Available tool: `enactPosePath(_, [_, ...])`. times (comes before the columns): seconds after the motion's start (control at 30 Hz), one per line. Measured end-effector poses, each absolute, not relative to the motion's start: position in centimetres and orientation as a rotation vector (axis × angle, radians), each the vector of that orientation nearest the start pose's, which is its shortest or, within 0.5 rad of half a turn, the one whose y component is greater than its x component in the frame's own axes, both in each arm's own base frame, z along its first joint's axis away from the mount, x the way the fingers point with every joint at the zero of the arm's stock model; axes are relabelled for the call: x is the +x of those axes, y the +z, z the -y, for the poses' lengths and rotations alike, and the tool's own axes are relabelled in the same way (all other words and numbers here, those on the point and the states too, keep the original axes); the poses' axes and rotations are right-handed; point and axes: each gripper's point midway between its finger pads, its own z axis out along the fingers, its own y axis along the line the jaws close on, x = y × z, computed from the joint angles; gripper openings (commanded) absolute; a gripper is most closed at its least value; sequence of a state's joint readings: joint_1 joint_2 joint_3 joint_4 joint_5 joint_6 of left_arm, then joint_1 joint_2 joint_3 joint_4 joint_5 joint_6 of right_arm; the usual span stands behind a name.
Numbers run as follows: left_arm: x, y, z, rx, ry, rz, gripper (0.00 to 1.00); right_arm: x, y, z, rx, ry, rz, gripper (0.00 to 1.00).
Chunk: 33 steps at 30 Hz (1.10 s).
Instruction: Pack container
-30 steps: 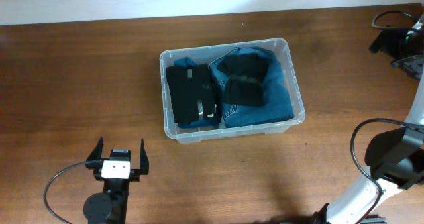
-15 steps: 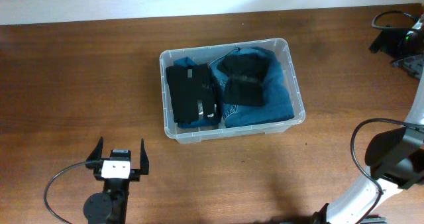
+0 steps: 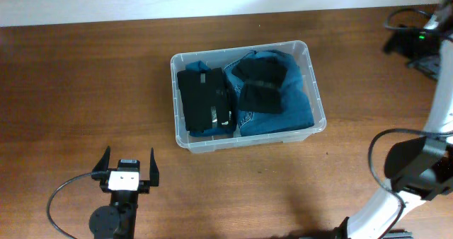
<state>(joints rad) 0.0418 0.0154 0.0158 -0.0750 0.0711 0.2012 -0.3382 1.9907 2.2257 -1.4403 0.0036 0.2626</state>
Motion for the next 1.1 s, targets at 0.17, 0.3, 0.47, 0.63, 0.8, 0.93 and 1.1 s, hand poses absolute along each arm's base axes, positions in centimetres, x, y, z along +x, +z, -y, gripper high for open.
enactPosePath(0.17, [24.6,15.9,0.2,0.186,0.127,-1.636,0.99,41.7,29.7,4.5,0.485,0.049,-2.592,0.99])
enactPosePath(0.3, [24.6,15.9,0.2,0.186,0.127,-1.636,0.99,38.6,35.4,-3.7,0.207,0.153,-2.486,0.98])
enactPosePath(0.47, [24.6,15.9,0.2,0.185,0.127,-1.636,0.99,33.7,40.6,-8.7,0.011,0.259,-2.354,0.99])
enactPosePath(0.63, [24.6,15.9,0.2,0.186,0.127,-1.636,0.99,30.1,42.0,-8.4,-0.009,0.280,-2.305,0.98])
enactPosePath(0.8, [24.6,16.0,0.2,0.185,0.127,-1.635,0.99,27.0,40.7,-6.1,0.056,0.297,-2.293,0.99])
enactPosePath(0.93, [24.6,16.0,0.2,0.185,0.127,-1.635,0.99,26.1,40.8,-3.4,0.138,0.267,-2.141,0.98])
enactPosePath(1.1, [24.6,15.9,0.2,0.185,0.127,-1.636,0.99,24.5,40.4,-2.6,-0.020,0.189,-1.914,0.99])
